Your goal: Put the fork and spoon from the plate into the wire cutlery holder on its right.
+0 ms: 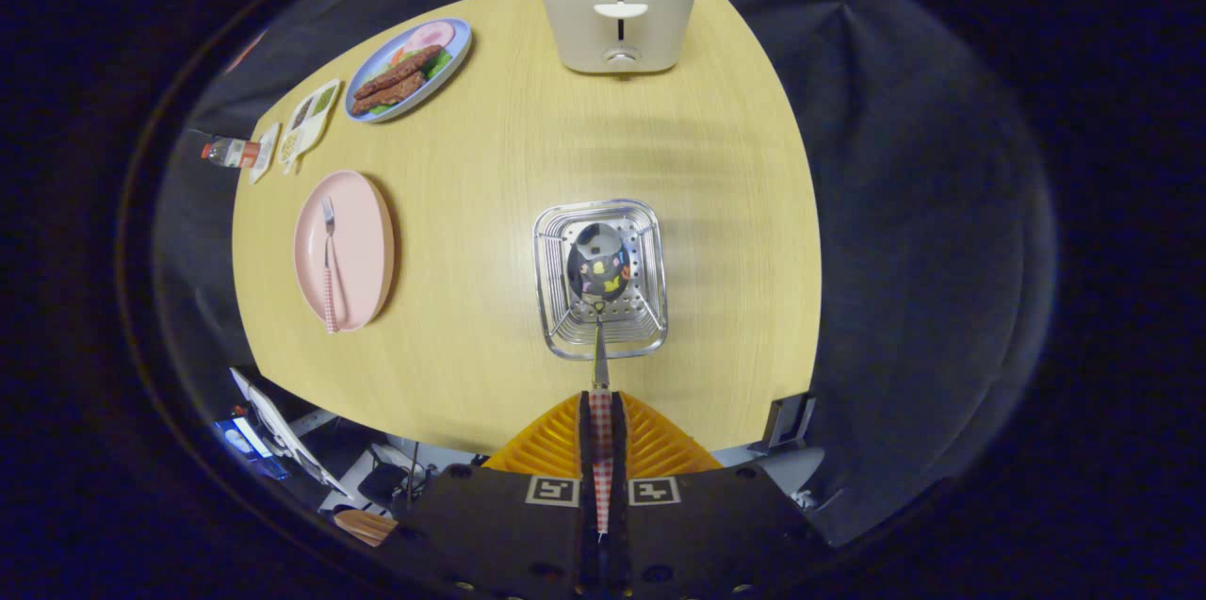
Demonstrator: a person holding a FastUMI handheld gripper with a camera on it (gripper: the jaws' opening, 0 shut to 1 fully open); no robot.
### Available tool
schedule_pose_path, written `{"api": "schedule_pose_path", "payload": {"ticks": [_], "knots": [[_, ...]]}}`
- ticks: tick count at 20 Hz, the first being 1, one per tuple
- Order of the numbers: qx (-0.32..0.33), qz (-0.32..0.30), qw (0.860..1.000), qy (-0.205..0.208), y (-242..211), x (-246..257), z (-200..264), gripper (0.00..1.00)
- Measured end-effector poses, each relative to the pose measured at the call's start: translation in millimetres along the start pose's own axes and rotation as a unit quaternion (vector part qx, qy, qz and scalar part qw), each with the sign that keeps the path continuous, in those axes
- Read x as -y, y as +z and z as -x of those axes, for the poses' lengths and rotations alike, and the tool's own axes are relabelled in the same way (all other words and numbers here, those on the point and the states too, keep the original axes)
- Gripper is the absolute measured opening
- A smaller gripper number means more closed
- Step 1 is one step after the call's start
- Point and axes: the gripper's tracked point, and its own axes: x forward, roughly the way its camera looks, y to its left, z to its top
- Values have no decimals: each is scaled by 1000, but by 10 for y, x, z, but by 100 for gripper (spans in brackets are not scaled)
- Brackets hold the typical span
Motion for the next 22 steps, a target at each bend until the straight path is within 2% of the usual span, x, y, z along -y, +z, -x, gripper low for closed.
{"api": "schedule_pose_path", "payload": {"ticks": [10, 11, 16, 18, 22], "knots": [[-61, 22, 997, -42, 158, -88, -100, 4], [-63, 26, 997, -45, 166, -87, -113, 7], [-58, 31, 997, -51, 252, -144, -139, 8], [-51, 32, 997, -48, 271, -191, -139, 13], [-36, 26, 998, -47, 302, -255, -117, 11]]}}
